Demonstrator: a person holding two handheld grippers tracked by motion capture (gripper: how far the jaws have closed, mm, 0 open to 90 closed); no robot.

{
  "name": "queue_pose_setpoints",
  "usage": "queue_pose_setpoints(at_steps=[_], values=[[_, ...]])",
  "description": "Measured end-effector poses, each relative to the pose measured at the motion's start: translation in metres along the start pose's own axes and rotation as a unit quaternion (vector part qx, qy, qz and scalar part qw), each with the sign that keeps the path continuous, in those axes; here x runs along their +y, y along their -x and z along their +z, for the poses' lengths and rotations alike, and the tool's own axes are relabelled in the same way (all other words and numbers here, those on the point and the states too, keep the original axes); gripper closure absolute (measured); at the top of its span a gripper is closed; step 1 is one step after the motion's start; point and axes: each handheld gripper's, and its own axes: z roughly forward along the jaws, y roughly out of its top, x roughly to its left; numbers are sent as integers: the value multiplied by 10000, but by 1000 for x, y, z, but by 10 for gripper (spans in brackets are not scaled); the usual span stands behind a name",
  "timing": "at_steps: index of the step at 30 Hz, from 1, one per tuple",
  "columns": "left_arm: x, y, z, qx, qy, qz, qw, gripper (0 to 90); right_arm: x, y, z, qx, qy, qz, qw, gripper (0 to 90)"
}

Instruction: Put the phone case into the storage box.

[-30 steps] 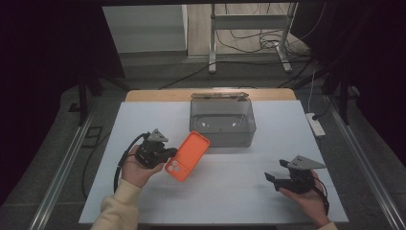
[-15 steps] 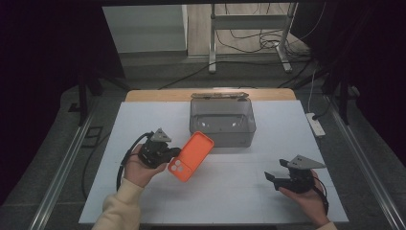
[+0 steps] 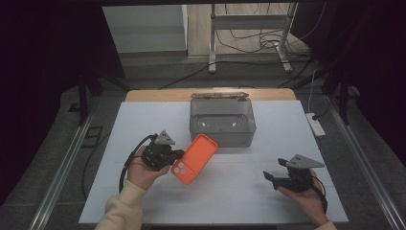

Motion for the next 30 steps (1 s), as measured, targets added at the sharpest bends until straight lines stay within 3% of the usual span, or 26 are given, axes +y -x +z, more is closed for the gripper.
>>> queue_pose_setpoints(at_steps=[21,30], values=[[8,8,4,-90,17,184,9998,892,4,-3,5,90,31,27,10000,217],[16,12,10,-122,-3,403,9991,892,6,-5,9,132,9,-12,9999,217]])
